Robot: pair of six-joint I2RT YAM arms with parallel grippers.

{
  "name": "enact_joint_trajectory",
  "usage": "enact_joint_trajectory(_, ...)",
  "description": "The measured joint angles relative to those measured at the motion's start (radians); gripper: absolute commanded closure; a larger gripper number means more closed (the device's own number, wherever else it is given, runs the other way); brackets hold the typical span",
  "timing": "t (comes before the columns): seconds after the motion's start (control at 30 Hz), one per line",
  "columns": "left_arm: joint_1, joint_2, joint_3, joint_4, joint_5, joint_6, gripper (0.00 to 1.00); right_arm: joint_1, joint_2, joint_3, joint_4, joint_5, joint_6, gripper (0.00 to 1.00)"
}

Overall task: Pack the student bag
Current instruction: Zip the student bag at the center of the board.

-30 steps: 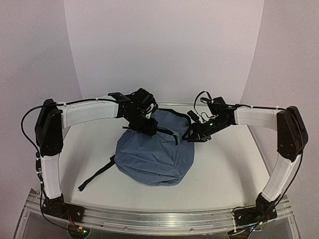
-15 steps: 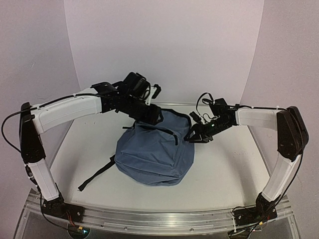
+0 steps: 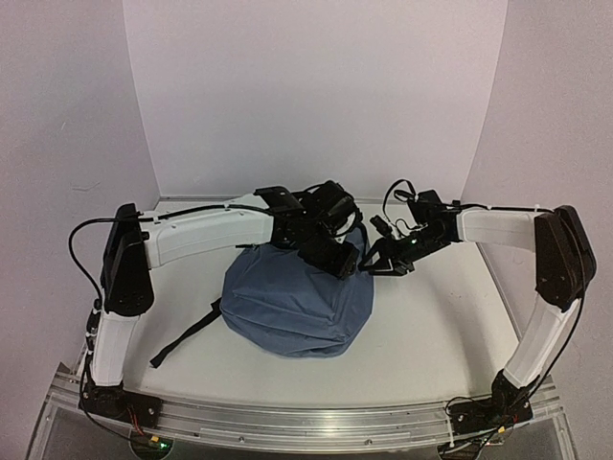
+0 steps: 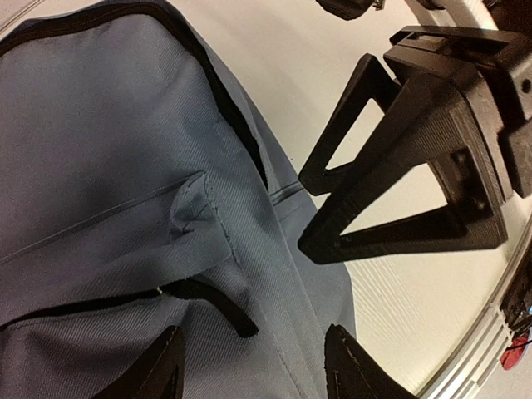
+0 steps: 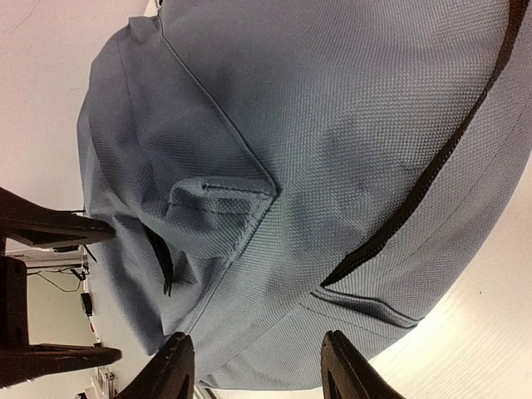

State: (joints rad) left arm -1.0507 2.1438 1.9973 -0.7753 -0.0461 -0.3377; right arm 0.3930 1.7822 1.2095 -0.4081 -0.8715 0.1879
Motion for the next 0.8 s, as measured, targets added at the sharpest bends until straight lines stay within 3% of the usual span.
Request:
enact_joint_trajectory(0.33, -0.004, 0.102, 0.133, -0.102, -0.061, -0.003, 0.58, 0.000, -0.017, -0.001, 0.000, 0.000, 0.000, 0.47)
enact_joint_trajectory(0.8, -0.005, 0.175, 0.204, -0.163, -0.089, -0.005, 0.65, 0.000, -0.018, -0.001, 0.000, -0.008, 0.004, 0.46)
